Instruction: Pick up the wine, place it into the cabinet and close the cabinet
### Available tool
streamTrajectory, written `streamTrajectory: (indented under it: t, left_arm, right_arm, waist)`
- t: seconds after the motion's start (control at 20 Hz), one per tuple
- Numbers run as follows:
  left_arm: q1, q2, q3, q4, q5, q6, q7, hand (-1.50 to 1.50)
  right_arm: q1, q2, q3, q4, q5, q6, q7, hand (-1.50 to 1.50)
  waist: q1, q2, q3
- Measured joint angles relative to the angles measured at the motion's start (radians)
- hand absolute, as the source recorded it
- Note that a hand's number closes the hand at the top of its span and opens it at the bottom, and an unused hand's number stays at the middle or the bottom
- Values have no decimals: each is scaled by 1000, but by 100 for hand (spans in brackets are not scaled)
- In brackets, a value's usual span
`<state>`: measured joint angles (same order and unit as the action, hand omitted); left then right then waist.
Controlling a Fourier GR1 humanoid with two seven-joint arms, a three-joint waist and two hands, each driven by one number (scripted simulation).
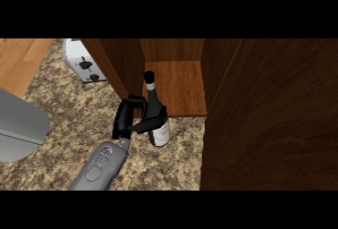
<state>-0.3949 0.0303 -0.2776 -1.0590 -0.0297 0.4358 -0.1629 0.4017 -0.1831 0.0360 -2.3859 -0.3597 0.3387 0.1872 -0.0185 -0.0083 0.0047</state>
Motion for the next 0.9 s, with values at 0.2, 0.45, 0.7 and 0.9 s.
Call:
streamTrajectory:
  t: [0.2,0.45,0.7,0.9]
  left_arm:
    - [-17,7,-38,17,35,67,17,150]
    - [-44,11,-84,50,28,156,59,150]
    - [-175,-14,-112,190,7,192,108,150]
    - [-308,-24,-111,346,46,188,100,150]
  right_arm:
    - [11,7,-1,4,-5,14,-19,-150]
    - [27,11,5,9,-9,33,-40,-150]
    - [11,5,-7,12,-16,35,-42,-150]
    - [17,7,3,11,-22,39,-41,-150]
  waist:
    - [1,-3,2]
    - [-3,-8,5]
    - [-22,4,1]
    - [-39,14,-4]
